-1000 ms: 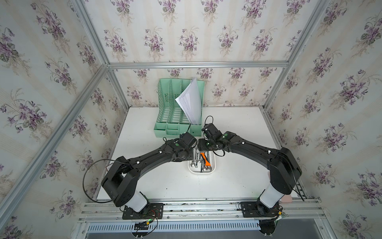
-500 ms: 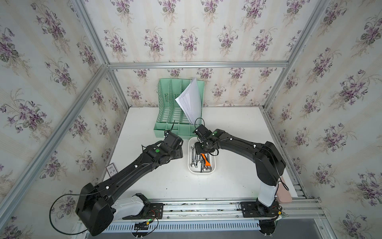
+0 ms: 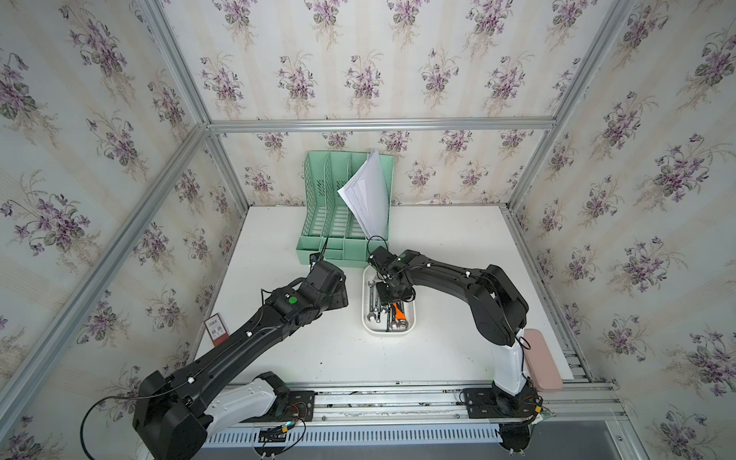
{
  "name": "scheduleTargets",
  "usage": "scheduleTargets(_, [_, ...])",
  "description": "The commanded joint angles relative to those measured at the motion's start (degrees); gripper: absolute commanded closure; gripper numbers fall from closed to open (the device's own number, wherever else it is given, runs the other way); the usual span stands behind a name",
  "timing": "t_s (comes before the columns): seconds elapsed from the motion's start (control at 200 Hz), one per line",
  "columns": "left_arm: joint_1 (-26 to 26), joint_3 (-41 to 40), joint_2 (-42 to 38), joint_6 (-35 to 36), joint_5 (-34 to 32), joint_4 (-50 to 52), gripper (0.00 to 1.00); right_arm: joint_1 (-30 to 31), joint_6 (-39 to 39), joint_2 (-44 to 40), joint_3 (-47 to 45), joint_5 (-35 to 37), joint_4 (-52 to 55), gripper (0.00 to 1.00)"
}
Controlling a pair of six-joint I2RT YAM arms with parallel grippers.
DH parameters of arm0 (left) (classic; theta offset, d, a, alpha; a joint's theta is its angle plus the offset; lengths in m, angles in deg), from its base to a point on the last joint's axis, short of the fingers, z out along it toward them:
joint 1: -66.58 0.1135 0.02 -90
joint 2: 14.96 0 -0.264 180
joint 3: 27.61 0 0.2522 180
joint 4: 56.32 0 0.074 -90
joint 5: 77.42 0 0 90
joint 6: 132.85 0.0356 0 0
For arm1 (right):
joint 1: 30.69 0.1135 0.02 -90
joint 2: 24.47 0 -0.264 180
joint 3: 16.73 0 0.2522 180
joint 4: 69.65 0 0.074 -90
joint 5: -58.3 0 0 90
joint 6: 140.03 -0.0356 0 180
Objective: Take out the wrench from the storage box
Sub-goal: Pick up the wrench from the storage box, then place the wrench at the center of the board.
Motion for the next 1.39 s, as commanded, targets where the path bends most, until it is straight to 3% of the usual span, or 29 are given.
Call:
scheduleTargets(0.0, [0.06, 0.02, -0.34, 0.04, -1.31, 0.14, 0.23, -0.31, 0.93, 0.85, 0.46, -0.3, 1.04, 0.52])
scheduleTargets(0.255, [0.06, 0.0, -0.42, 0.1, -1.57, 0.49, 0.23, -0.65, 1.13, 2.4, 0.99, 0.19, 1.71, 0.57])
scheduleTargets(0.594, [0.06, 0.39, -0.33, -0.4, -2.51, 1.58, 0.22, -0.64, 2.94, 2.16, 3.0, 0.77, 2.73, 0.93])
scheduleTargets(1.054, [0.06, 1.08, -1.3, -0.16, -4.11, 3.06, 0.21, -1.81, 4.31, -8.07, 5.83, 2.6, 6.25, 1.0])
scheduleTargets(1.389, [0.06, 1.39, -1.13, -0.17, -4.31, 3.47, 0.2, -12.08, 3.95, -17.38, -1.5, 4.93, 5.04, 1.0])
